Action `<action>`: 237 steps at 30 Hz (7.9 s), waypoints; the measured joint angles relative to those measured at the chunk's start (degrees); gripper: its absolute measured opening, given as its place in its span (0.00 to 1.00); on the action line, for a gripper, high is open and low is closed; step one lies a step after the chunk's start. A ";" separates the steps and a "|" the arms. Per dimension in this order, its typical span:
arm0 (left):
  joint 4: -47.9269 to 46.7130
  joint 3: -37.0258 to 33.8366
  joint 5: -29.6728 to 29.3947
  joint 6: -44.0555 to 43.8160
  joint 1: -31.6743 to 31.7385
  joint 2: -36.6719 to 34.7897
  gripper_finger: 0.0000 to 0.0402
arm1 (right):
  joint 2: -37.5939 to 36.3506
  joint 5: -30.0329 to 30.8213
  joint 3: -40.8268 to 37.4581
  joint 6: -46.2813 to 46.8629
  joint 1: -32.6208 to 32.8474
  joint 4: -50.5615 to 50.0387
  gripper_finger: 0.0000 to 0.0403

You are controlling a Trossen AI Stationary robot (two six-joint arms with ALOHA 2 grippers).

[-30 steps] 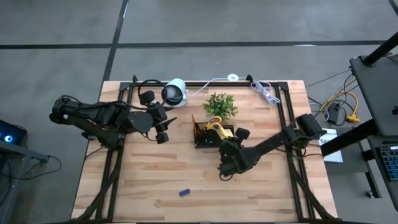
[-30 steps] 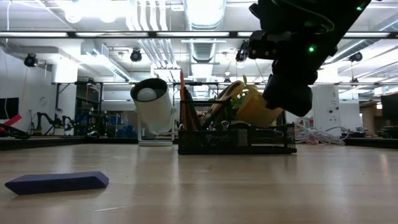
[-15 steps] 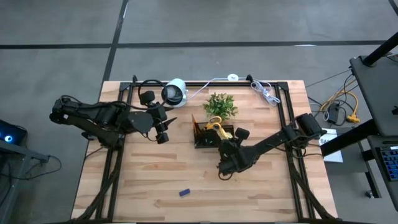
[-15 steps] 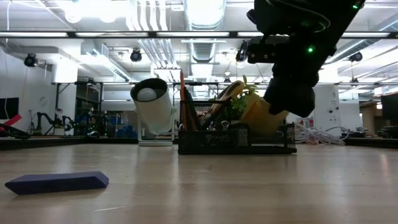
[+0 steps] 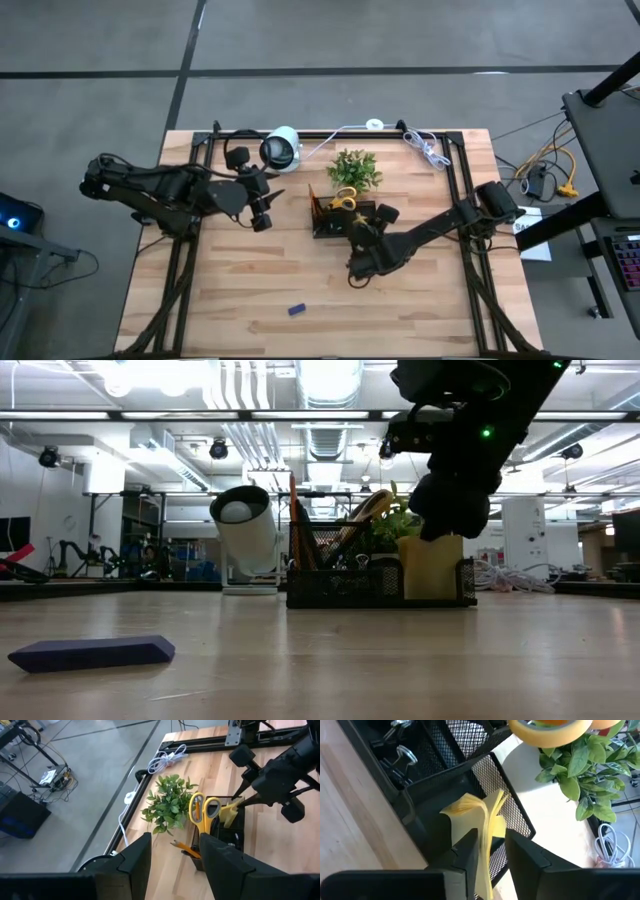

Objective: Pick and place office supplies into organizer
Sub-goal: Put the yellow sticky notes into the black desk organizer, then put the blue eraser into the black desk organizer

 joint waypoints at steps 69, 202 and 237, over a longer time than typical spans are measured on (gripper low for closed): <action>0.36 -2.35 -1.33 -1.64 0.00 -0.11 0.38 | -28.46 -23.86 -28.41 -28.86 -6.88 32.62 0.29; 9.66 -3.34 18.39 -10.27 -0.20 3.44 0.38 | -91.53 -28.22 -58.07 -23.43 -11.96 51.02 0.02; 10.92 -3.07 42.11 -42.18 -9.47 24.75 0.59 | -90.82 -28.19 -58.42 -22.49 -11.98 50.43 0.02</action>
